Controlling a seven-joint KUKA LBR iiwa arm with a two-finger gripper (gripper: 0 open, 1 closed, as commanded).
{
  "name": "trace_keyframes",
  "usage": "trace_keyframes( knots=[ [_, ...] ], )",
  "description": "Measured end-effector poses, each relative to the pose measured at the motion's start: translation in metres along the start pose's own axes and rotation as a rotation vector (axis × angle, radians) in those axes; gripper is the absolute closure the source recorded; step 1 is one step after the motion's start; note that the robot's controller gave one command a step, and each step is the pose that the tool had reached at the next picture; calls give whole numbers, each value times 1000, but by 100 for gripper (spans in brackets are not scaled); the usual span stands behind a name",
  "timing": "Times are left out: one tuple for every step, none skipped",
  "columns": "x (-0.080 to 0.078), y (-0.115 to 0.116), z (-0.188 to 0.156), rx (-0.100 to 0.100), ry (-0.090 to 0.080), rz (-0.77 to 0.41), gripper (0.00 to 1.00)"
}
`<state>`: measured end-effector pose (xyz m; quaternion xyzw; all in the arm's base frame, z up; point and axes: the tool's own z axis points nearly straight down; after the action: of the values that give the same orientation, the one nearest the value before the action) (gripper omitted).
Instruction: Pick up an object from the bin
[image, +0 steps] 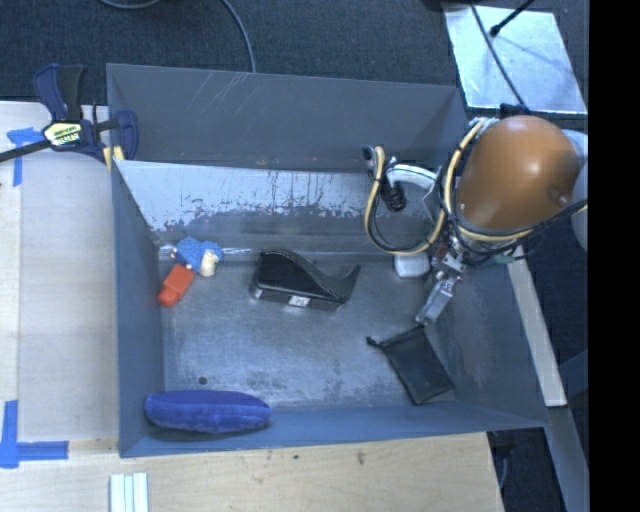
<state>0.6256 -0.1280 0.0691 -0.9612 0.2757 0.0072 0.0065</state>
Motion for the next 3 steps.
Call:
trace_keyframes(
  knots=[
    [-16, -26, 0, -10, 13, -509, 0],
    [-6, 18, -55, -11, 19, -383, 0],
    [-113, -2, 5, -13, 2, -469, 0]
  ],
)
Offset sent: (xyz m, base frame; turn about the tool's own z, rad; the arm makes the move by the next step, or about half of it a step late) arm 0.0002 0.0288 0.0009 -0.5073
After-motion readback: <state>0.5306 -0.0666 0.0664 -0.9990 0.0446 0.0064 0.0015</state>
